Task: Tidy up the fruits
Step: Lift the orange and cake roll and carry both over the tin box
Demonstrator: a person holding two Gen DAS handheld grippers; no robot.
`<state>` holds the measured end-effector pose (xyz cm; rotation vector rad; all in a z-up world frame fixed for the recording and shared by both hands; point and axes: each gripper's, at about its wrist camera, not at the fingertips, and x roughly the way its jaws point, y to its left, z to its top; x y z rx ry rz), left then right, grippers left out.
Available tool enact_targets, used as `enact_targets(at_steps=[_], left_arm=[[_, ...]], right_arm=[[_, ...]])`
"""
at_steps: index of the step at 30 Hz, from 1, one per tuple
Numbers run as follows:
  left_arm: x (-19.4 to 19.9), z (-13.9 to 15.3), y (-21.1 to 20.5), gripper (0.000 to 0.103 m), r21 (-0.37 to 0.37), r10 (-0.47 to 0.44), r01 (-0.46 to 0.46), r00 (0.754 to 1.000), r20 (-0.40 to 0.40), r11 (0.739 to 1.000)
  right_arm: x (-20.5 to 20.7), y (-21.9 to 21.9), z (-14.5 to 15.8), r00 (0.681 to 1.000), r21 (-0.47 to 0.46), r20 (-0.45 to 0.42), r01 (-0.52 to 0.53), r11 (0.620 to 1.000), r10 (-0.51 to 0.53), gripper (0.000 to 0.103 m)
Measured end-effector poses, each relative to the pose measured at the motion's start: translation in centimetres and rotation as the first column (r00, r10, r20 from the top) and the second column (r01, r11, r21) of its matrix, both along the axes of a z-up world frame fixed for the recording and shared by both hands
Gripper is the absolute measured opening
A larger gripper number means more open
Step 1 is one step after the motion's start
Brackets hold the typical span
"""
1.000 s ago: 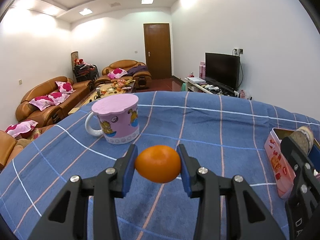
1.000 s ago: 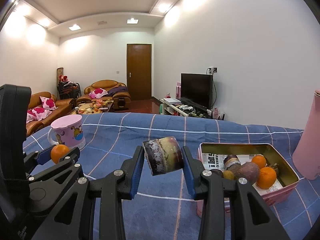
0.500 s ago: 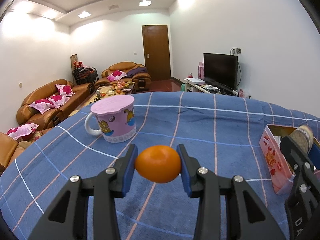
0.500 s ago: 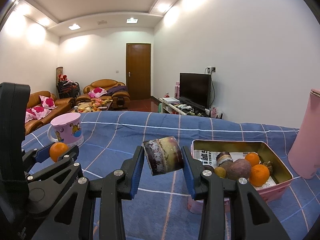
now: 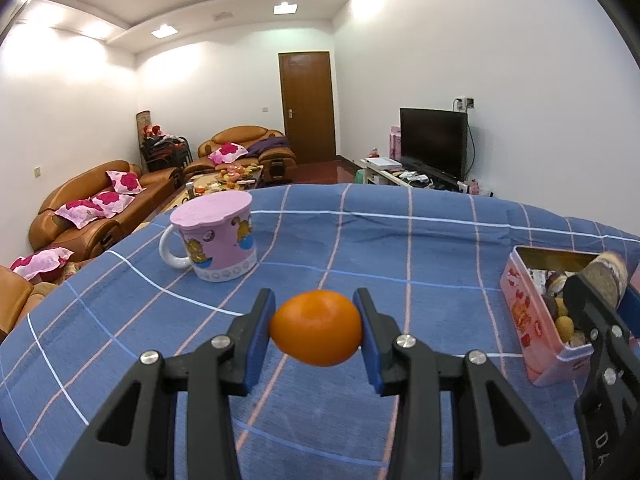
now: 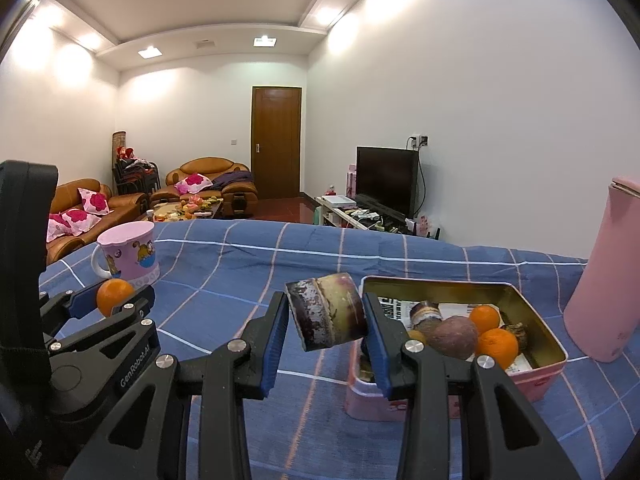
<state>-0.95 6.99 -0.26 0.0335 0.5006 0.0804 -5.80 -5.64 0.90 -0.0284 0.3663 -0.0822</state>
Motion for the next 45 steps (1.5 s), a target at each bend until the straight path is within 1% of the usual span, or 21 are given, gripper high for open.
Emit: enact_targets(at_steps=[8, 15, 27, 37, 45], left_arm=[[-0.8, 0.3, -2.2, 0.042, 0.022, -0.032, 0.032, 0.999, 0.007, 0.999], [-1.4, 0.3, -4.6, 0.042, 0.032, -0.070, 0.069, 0.998, 0.005, 0.997], [-2.3, 0.4, -9.7, 0.042, 0.018, -0.164, 0.164, 0.986, -0.010, 0.986], [-2.1, 0.1, -13.1, 0.042, -0.020, -0.228, 0.227, 0.973, -0.048, 0.974], [-2.0, 0.0, -15.6, 0.042, -0.019, -0.271, 0.270, 0.961, -0.062, 0.963]], right_arm=[[-1.0, -1.9, 0.0, 1.000, -0.010, 0.001, 0.005, 1.000, -0.005, 0.040], [-2.0, -4.8, 0.1, 1.000, -0.014, 0.000, 0.031, 0.999, -0.031, 0.040], [-3.6, -9.6, 0.3, 0.997, -0.017, 0.002, 0.082, 0.996, -0.082, 0.040], [-3.7, -12.6, 0.5, 0.992, -0.034, 0.003, 0.123, 0.992, -0.123, 0.040], [-3.6, -15.3, 0.5, 0.986, -0.046, 0.008, 0.165, 0.985, -0.164, 0.040]])
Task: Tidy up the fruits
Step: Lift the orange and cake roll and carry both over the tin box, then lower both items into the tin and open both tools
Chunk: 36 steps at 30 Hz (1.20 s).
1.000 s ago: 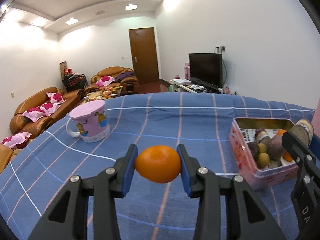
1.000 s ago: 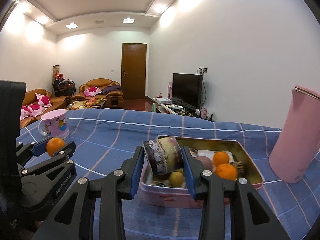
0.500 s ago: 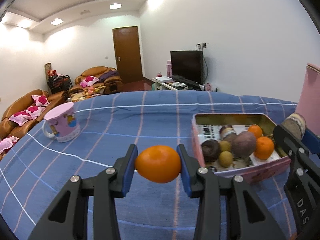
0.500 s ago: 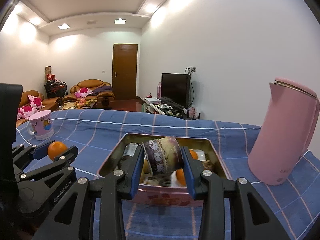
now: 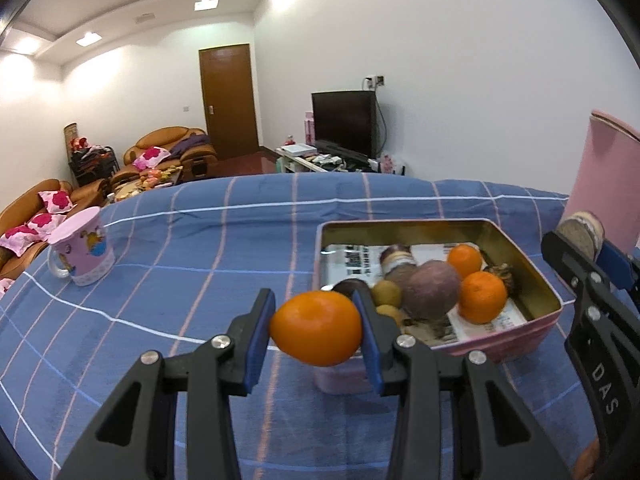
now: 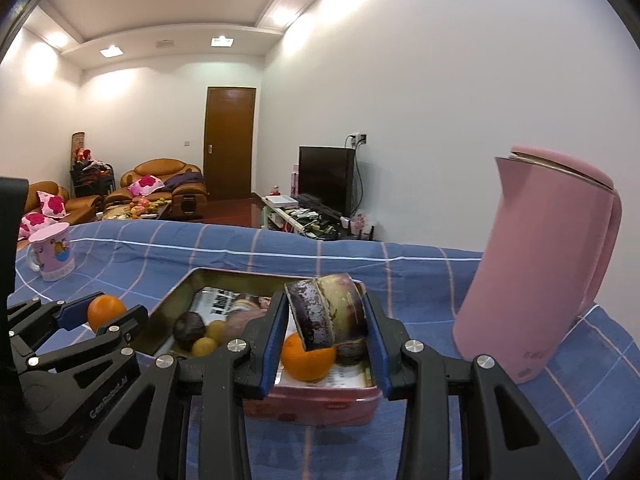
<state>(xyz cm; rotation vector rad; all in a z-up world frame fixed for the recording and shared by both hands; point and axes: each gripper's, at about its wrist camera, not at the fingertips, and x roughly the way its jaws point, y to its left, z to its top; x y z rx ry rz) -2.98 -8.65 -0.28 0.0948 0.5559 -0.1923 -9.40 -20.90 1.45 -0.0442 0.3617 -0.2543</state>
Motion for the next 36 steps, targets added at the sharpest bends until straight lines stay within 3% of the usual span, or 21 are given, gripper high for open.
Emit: enact_targets(at_steps=[15, 24, 36], left_arm=[[2.4, 0.1, -6.2, 0.042, -0.010, -0.122, 0.121, 0.992, -0.036, 0.993], [3.5, 0.0, -6.2, 0.042, -0.057, -0.164, 0.161, 0.985, -0.054, 0.985], [5.2, -0.1, -5.1, 0.042, -0.080, -0.131, 0.126, 0.989, -0.067, 0.989]], right_arm=[[0.7, -4.4, 0.0, 0.992, 0.009, -0.013, 0.123, 0.992, -0.123, 0.040], [1.9, -4.7, 0.2, 0.985, -0.028, 0.003, 0.172, 0.985, -0.172, 0.040], [4.5, -4.1, 0.3, 0.983, -0.034, 0.014, 0.185, 0.982, -0.185, 0.040]])
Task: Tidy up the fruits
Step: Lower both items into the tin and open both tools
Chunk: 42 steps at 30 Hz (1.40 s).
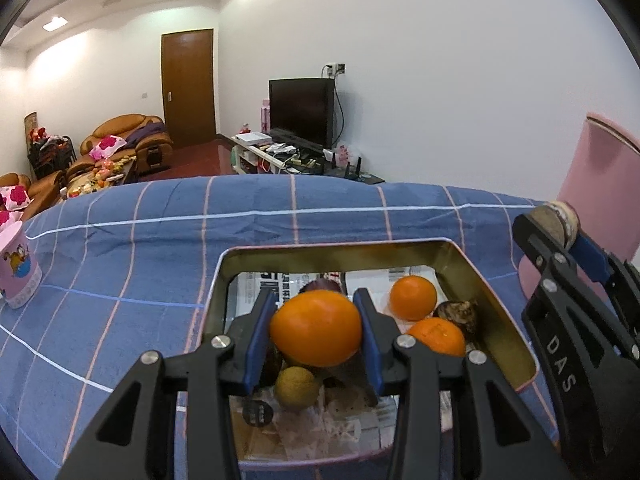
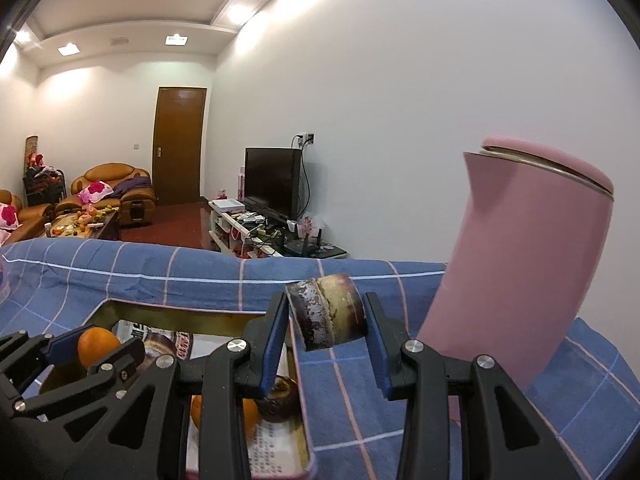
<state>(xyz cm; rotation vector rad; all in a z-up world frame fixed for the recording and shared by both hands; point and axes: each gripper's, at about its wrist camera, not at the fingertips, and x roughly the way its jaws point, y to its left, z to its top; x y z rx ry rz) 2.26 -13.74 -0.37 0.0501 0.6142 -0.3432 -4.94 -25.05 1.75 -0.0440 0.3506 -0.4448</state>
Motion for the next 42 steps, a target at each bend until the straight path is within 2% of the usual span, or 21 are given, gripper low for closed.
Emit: enact_targets(at_steps=[15, 24, 37, 42], left_arm=[[2.2, -0.6, -0.2, 0.042, 0.001, 0.015, -0.015, 0.999, -0.051, 1.000], [2.5, -0.7, -0.6, 0.042, 0.005, -0.008, 0.008, 0.998, -0.069, 1.000], [2.3, -0.7, -1.2, 0.042, 0.043, -0.008, 0.011, 0.998, -0.058, 0.999], [2.3, -0.5, -1.2, 0.041, 0.053, -0.008, 0.011, 0.999, -0.050, 0.999]], right_arm=[[2.6, -0.2, -0.4, 0.998, 0.047, -0.026, -0.058, 0.997, 0.059, 0.040], [4.1, -1.0, -1.0, 0.991, 0.139, -0.080, -0.099, 0.985, 0.111, 0.040], [6.0, -1.8, -2.3, 0.965, 0.252, -0.158, -0.167, 0.953, 0.211, 0.040], [7.3, -2.3, -3.4, 0.938, 0.320, -0.216, -0.195, 0.927, 0.272, 0.040]])
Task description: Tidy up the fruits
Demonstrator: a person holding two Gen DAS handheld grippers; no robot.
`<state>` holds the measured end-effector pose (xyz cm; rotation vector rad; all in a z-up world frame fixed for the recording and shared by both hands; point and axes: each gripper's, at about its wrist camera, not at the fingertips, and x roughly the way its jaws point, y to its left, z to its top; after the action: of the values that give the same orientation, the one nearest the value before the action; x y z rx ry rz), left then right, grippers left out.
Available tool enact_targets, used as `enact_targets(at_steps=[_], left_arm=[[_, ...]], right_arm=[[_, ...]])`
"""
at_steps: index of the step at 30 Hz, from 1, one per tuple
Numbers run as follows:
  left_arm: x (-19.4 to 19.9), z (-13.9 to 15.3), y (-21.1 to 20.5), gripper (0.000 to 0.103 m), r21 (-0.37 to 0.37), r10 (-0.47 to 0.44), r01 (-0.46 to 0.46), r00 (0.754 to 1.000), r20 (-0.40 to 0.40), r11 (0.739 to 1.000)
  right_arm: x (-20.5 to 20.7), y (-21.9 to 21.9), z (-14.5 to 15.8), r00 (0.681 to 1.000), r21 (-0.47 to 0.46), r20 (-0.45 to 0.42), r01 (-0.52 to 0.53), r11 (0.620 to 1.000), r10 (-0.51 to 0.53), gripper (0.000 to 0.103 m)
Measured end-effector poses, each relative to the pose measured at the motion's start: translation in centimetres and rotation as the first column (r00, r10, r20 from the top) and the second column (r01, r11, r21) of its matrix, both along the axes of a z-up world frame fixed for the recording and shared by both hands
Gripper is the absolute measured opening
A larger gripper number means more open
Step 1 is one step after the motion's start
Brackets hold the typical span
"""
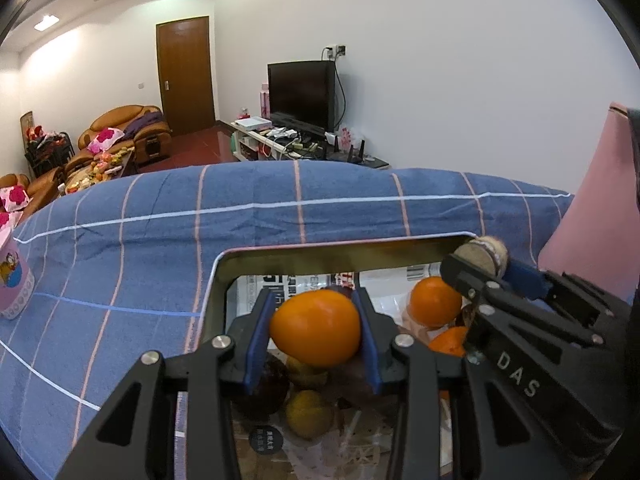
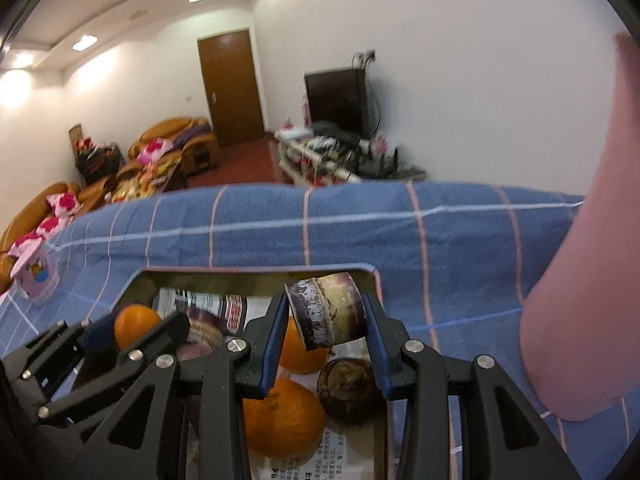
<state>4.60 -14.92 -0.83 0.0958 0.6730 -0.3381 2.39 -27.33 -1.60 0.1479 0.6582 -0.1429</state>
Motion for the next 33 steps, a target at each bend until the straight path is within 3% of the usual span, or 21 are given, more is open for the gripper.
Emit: enact_targets(at_steps=[8, 12, 16, 18, 20, 23, 27, 33], left_arm=[[0.9, -0.6, 0.7, 0.041, -0.024, 0.021, -0.023, 0.998, -0.052, 0.999], [0.6, -0.5, 0.7, 0.046, -0.008, 0.028, -0.028, 0.999, -0.041, 1.000], [-0.6, 0.1, 0.7, 0.067, 0.034, 0.062, -0.064, 0.997, 0.043, 0.997], [-1.3, 0.5, 0.9, 0.076, 0.045, 0.084, -0.089, 0.992, 0.094, 0.995], [-1.9, 0.9, 1.6, 0.090, 0.041, 0.122, -0.128, 0.983, 0.135, 0.991], [-2.3, 1.2, 3.0, 0.102, -0.001, 0.149, -0.150, 0.977, 0.154, 0.989], [-3.8, 1.5, 4.5, 0.103, -0.059, 0.154, -0.145, 0.970, 0.190, 0.988], [-5.9, 1.7, 4.8, 0.103, -0.035, 0.154, -0.150, 0.952, 0.266, 0.988]], right_arm=[[0.8, 0.7, -0.3, 0.999, -0.016, -0.026, -0.045, 0.999, 0.045, 0.040], [0.7, 0.7, -0.3, 0.997, -0.005, -0.026, -0.074, 0.997, 0.074, 0.041], [-0.4, 0.3, -0.3, 0.996, 0.007, -0.001, -0.088, 0.996, 0.088, 0.042], [-1.3, -0.2, 0.1, 0.996, 0.016, 0.027, -0.084, 0.996, 0.084, 0.049], [-1.9, -0.3, 0.3, 0.995, 0.022, 0.051, -0.086, 0.996, 0.084, 0.052], [-2.5, -0.1, 0.5, 0.996, 0.005, 0.065, -0.067, 0.998, 0.067, 0.056], [-4.3, -0.1, 1.1, 0.988, 0.017, 0.149, -0.031, 0.999, 0.028, 0.067], [-7.9, 1.6, 2.5, 0.953, -0.075, 0.301, 0.052, 0.996, -0.027, 0.071]])
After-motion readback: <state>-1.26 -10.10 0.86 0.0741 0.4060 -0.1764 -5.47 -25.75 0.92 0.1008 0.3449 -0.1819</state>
